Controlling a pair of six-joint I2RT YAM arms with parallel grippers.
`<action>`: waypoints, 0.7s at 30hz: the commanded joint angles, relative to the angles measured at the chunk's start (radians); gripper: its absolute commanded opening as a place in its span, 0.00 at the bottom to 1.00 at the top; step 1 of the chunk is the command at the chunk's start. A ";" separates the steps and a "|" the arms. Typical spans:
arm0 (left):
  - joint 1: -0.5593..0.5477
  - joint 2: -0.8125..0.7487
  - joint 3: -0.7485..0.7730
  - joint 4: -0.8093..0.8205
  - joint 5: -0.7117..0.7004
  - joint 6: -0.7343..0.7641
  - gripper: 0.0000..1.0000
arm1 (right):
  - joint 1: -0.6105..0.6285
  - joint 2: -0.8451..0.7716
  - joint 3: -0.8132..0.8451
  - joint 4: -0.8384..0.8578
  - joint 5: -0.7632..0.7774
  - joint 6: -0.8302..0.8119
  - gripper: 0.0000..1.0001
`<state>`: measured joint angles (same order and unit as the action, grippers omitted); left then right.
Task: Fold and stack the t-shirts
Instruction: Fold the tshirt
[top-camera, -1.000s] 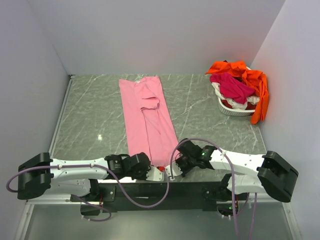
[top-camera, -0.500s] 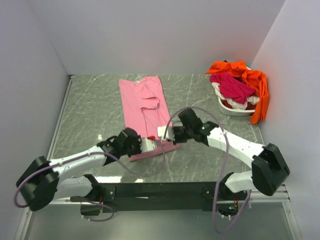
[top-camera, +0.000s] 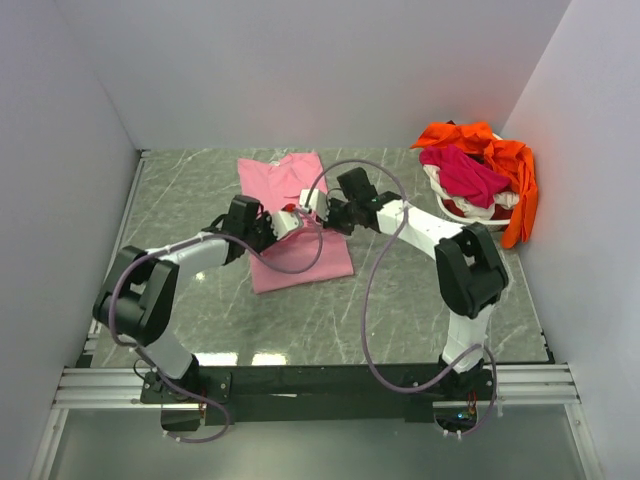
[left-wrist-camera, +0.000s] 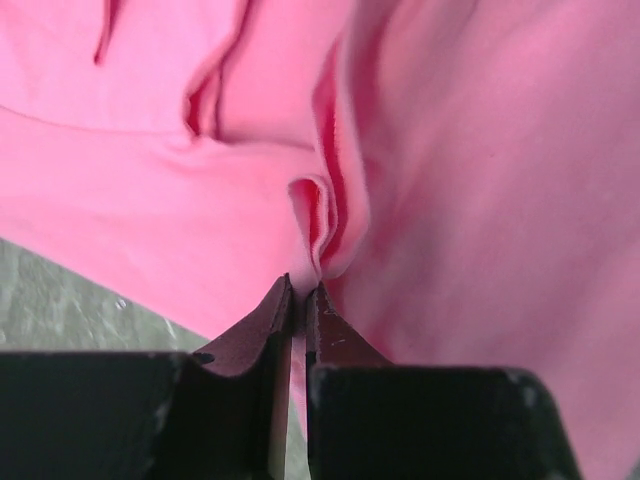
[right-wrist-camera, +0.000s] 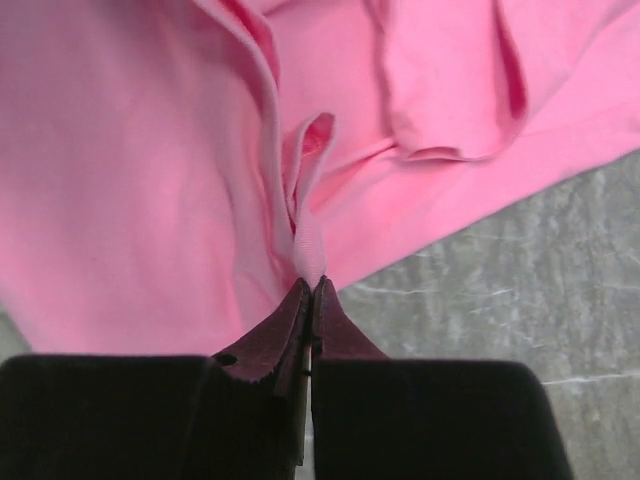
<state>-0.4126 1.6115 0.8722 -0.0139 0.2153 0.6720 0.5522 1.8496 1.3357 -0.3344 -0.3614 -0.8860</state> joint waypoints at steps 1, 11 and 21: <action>0.017 0.042 0.102 0.052 0.087 0.026 0.01 | -0.012 0.075 0.104 0.005 0.030 0.039 0.00; 0.081 0.128 0.197 0.051 0.111 0.024 0.01 | -0.037 0.212 0.287 -0.003 0.052 0.096 0.00; 0.098 0.179 0.266 0.058 0.098 0.009 0.01 | -0.044 0.281 0.373 0.000 0.093 0.142 0.00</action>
<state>-0.3195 1.7786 1.0790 0.0036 0.2878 0.6773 0.5163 2.1208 1.6554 -0.3443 -0.2878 -0.7731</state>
